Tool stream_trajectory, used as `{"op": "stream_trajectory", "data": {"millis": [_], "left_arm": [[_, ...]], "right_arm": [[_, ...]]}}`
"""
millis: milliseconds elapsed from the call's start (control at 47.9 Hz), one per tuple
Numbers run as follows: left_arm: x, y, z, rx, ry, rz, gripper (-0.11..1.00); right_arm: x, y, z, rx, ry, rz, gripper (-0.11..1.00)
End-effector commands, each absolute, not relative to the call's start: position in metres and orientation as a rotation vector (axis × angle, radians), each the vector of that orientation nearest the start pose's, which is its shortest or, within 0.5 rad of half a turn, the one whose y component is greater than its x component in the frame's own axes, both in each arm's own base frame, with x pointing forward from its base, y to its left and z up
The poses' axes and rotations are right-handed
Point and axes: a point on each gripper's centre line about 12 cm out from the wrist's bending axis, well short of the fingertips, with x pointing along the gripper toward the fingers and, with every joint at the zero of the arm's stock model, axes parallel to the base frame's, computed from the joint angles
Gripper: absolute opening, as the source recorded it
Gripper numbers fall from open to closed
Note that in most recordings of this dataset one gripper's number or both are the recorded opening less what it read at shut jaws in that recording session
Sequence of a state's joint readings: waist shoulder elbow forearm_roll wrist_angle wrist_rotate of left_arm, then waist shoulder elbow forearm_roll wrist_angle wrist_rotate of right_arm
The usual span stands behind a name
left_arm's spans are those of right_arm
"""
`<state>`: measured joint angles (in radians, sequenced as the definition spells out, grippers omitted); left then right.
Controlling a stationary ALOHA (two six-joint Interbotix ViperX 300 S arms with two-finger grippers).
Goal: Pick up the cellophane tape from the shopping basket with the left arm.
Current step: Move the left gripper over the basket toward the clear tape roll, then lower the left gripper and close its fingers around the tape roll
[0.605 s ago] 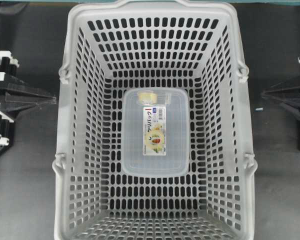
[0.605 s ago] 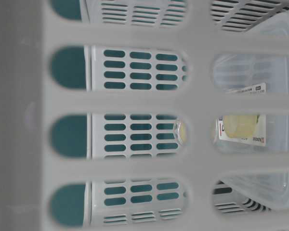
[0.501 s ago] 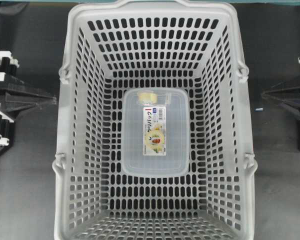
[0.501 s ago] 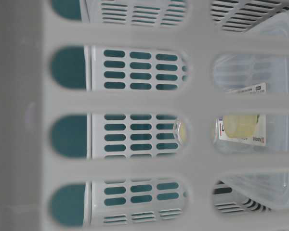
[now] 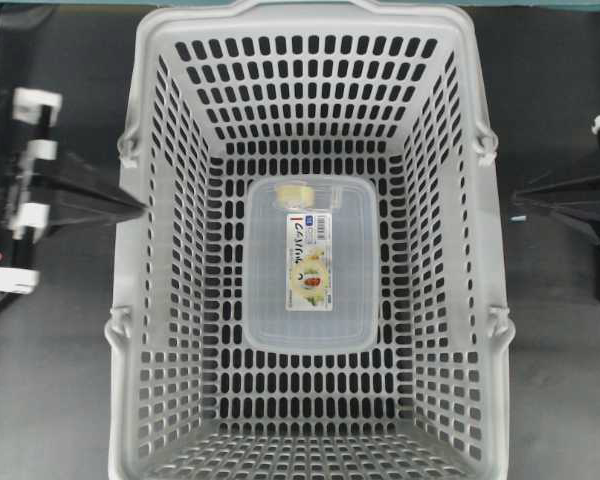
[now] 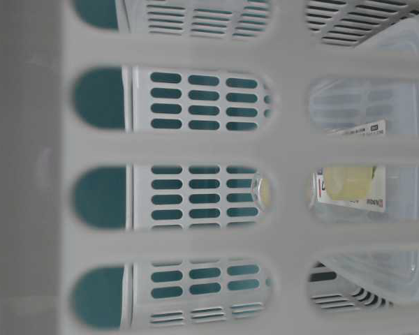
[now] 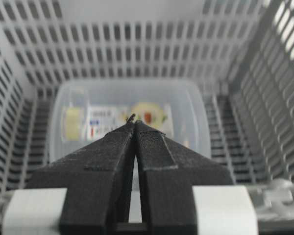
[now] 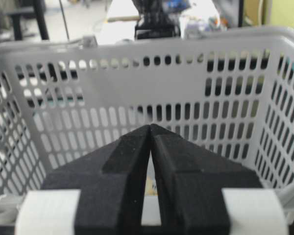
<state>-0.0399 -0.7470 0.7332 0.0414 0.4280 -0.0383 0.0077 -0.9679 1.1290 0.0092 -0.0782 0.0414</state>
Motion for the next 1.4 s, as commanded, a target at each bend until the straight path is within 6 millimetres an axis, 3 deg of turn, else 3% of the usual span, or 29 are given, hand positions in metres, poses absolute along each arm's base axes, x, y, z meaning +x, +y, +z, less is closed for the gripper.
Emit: {"op": "stream_trajectory", "data": {"millis": [0, 104, 167, 376, 459, 563, 709, 814, 1106, 1231, 1377], "left_arm": [[0.270, -0.009, 0.362, 0.024, 0.487, -0.023, 0.00], [0.292, -0.010, 0.362, 0.028, 0.593, -0.021, 0.00], [0.306, -0.012, 0.359, 0.029, 0.663, -0.021, 0.00], [0.348, -0.015, 0.347, 0.038, 0.799, -0.023, 0.01], [0.362, -0.017, 0.338, 0.039, 0.832, -0.025, 0.03], [0.379, -0.020, 0.328, 0.037, 0.867, -0.026, 0.25], [0.402, -0.025, 0.316, 0.050, 0.931, -0.036, 0.72], [0.417, -0.027, 0.302, 0.054, 1.009, -0.034, 0.90], [0.454, -0.040, 0.263, 0.074, 1.119, -0.053, 0.91], [0.458, -0.040, 0.242, 0.077, 1.174, -0.052, 0.91], [0.459, -0.039, 0.232, 0.080, 1.203, -0.051, 0.91]], "right_arm": [[0.203, 0.002, 0.297, 0.055, 0.091, 0.006, 0.01], [0.203, 0.002, 0.297, 0.055, 0.098, 0.006, 0.03], [0.203, 0.002, 0.297, 0.053, 0.097, 0.006, 0.10], [0.202, 0.002, 0.298, 0.053, 0.094, 0.006, 0.63], [0.202, 0.002, 0.298, 0.053, 0.094, 0.006, 0.74], [0.202, 0.002, 0.298, 0.053, 0.092, 0.006, 0.75], [0.202, 0.002, 0.298, 0.055, 0.092, 0.006, 0.75], [0.201, 0.002, 0.299, 0.052, 0.086, 0.007, 0.75], [0.201, 0.002, 0.298, 0.053, 0.088, 0.006, 0.75], [0.201, 0.002, 0.298, 0.053, 0.088, 0.006, 0.75], [0.201, 0.002, 0.298, 0.053, 0.088, 0.006, 0.75]]}}
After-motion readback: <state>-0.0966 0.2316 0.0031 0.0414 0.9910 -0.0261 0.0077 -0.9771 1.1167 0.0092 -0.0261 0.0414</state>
